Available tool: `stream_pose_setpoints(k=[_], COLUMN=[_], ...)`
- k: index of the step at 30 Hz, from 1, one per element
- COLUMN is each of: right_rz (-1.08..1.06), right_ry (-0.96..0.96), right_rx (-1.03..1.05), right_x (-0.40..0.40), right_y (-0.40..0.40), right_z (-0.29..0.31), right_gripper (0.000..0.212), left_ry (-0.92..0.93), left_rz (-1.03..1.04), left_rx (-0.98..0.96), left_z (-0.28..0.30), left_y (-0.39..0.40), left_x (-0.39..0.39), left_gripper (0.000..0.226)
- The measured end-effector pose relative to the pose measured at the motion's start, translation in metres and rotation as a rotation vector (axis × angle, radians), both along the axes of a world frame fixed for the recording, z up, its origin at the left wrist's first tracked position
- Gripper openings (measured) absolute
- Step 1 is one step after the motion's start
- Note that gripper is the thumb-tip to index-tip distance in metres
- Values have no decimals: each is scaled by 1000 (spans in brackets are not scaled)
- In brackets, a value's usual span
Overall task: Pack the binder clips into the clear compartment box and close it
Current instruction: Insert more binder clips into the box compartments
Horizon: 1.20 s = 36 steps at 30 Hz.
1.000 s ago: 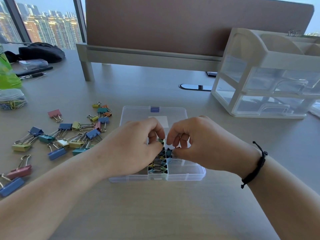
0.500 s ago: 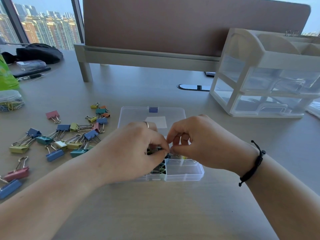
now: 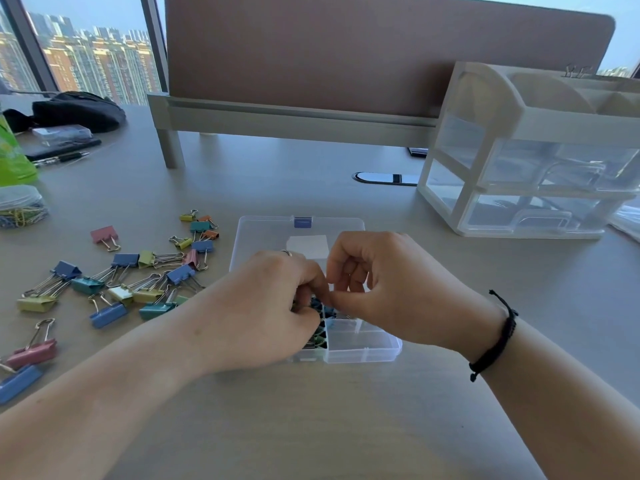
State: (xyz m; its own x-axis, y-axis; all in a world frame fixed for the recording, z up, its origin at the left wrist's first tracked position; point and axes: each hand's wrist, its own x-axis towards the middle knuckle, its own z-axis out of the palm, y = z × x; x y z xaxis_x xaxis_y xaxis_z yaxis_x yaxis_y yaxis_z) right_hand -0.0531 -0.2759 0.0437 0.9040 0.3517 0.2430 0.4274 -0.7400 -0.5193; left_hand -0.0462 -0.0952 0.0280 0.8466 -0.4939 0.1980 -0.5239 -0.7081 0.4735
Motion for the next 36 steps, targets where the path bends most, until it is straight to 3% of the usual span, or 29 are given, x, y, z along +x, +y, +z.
stream_pose_setpoints(k=[8,14,22,31,36], right_rz=[64,32,0,-18,9], right_ry=[-1,-154,-69,26,160], right_rx=[153,206,344,499,480], right_x=[-4,-5,-6,-5,-8], right_y=[6,17,16,7,8], right_z=[0,-8,-3,10,12], right_gripper=[3,8,5,12,12], left_ry=[29,137,111,-22,-137], left_rz=[34,-36,-113,-194,-197], left_rx=[-19,-225,-356,-417,-297], left_z=[2,5,7,4,7], left_y=[1,2,0,-3,-2], left_x=[0,0,-3,-9,-13], left_gripper=[12,34,36,66,93])
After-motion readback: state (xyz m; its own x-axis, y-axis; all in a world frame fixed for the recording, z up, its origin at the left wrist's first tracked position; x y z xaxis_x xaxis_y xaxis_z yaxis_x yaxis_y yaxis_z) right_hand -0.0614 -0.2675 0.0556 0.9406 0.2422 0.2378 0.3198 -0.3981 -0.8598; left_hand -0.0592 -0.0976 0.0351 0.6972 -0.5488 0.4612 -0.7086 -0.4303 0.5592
